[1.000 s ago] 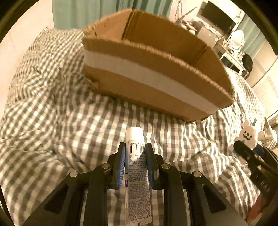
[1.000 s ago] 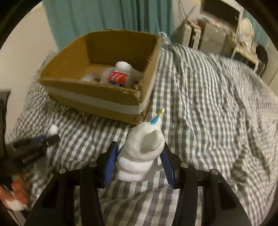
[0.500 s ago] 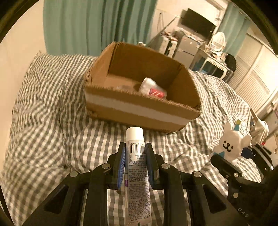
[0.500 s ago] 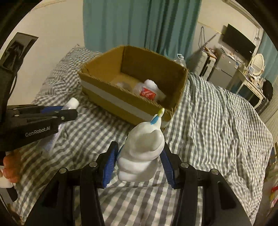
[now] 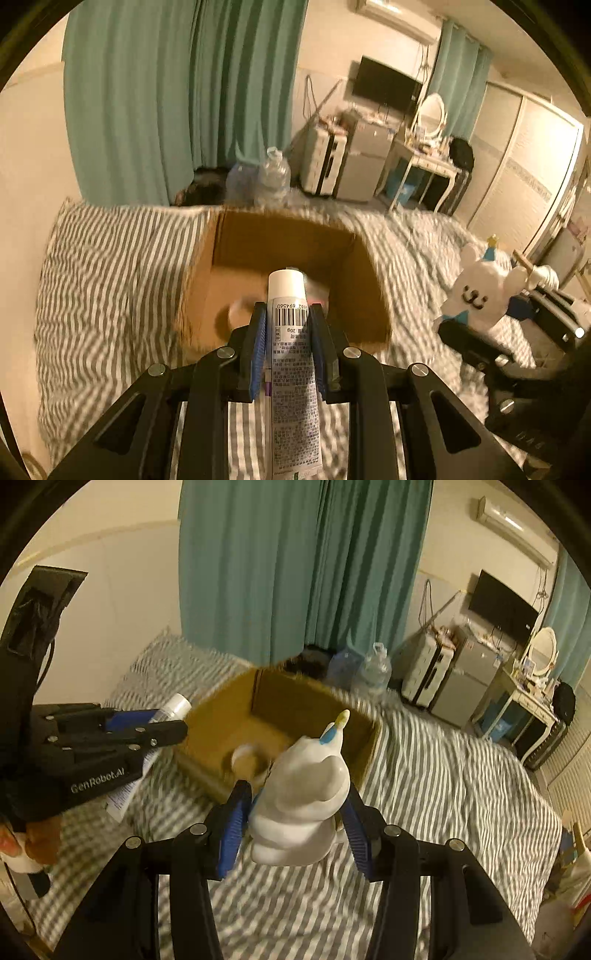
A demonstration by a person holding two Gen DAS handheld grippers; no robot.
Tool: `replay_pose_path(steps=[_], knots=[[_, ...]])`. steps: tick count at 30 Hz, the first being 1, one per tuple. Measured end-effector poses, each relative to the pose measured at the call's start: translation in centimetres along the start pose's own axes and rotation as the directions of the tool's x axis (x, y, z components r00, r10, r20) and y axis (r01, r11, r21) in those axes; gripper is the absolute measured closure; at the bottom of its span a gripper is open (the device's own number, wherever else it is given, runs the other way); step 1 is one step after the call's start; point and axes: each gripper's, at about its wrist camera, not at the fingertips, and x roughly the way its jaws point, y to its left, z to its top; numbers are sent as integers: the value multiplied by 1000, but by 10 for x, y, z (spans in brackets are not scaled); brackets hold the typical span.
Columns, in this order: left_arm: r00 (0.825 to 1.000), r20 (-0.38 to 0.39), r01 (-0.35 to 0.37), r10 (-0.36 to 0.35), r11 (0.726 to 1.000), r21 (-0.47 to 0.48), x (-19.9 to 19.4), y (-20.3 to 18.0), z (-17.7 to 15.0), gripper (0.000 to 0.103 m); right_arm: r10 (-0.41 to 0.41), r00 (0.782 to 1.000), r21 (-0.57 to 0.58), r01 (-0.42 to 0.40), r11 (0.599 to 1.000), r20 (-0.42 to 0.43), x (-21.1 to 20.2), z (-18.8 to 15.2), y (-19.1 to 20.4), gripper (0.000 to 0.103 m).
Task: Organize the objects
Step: 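Carry the figurine and toothpaste tube into the box while both grippers release them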
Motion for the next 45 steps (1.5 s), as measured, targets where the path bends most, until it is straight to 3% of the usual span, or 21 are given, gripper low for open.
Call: replay_pose_path(steps=[10, 18, 24, 31, 37, 45], knots=[[998, 69, 10, -6, 998, -55, 55, 24, 73, 81, 61, 996, 86, -66, 994, 64, 65, 65, -25, 54], [998, -49, -47, 43, 996, -73, 146, 48, 85, 81, 76, 996, 155, -81, 985, 39, 154, 86, -61, 54], [988, -142, -67, 60, 997, -47, 200, 56, 67, 81, 122, 992, 164, -113, 980, -44, 221, 69, -73, 54], [969, -202, -142, 139, 990, -1, 239, 58, 54, 81, 184, 965, 104, -167, 980, -186, 276, 43, -61, 54], [963, -208, -172, 170, 985, 9, 247, 58, 52, 81, 207, 949, 82, -193, 978, -237, 291, 31, -47, 54], [961, -177, -210, 214, 977, 44, 245, 54, 50, 74, 225, 951, 111, -205, 972, -212, 282, 33, -50, 52]])
